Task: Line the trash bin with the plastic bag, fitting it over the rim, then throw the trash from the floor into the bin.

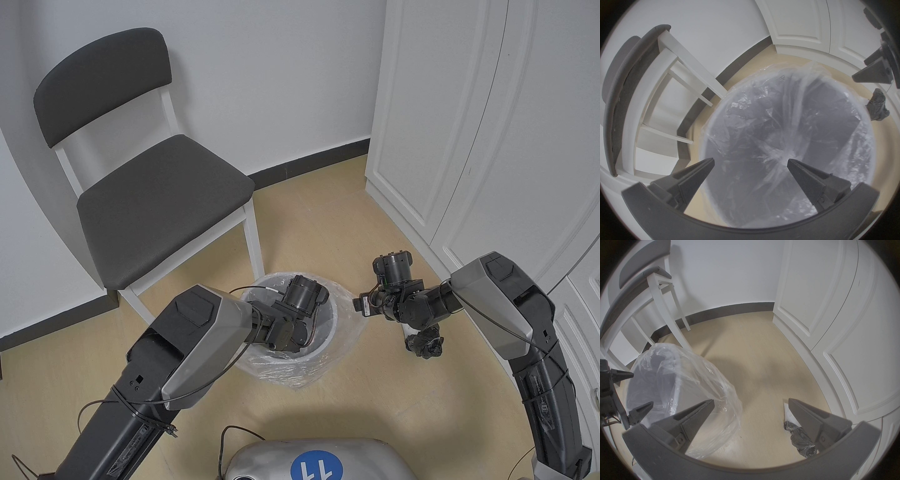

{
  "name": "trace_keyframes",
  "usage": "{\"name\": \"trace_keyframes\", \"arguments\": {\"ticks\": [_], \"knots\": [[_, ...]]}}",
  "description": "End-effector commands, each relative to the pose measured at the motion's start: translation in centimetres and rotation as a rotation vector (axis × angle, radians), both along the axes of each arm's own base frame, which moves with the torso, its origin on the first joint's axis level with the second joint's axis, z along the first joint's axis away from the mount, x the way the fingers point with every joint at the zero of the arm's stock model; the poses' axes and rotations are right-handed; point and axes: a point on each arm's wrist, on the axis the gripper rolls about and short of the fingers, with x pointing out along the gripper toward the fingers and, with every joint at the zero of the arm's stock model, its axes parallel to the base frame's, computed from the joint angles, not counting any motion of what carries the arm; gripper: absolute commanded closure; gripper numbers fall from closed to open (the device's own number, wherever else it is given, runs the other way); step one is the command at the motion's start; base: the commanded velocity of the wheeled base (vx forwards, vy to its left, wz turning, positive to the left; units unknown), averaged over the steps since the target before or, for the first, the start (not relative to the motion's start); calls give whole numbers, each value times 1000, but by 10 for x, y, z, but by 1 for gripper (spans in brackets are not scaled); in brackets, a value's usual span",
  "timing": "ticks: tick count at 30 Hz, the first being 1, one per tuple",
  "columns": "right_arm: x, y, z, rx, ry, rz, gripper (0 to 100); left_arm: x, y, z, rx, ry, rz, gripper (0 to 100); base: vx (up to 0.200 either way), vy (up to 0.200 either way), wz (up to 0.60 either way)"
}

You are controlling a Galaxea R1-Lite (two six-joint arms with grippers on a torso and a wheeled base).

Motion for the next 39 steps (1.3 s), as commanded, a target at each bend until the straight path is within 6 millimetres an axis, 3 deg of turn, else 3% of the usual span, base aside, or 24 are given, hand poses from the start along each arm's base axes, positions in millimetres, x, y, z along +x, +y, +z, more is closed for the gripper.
{"name": "trace_keyframes", "arguments": {"ticks": [1,8,16,24,29,33,39], "knots": [[-2,1,-5,-5,1,7,0,8,13,-15,59,-9,47,0,0,0,0],[-2,1,-6,-5,-1,5,0,3,11,-10,114,33,18,0,0,0,0],[-1,-2,-5,-5,-1,1,0,-14,-7,-6,120,92,-46,0,0,0,0],[-1,-2,-3,2,0,9,0,-29,-16,22,55,112,-20,0,0,0,0],[-3,-3,-3,-1,4,10,0,-57,-30,49,-67,243,-41,0,0,0,0],[-4,-2,-5,-2,10,11,0,-58,-26,54,-79,259,-26,0,0,0,0],[-5,-2,-4,-4,12,13,0,-42,2,57,-80,259,44,0,0,0,0]]}}
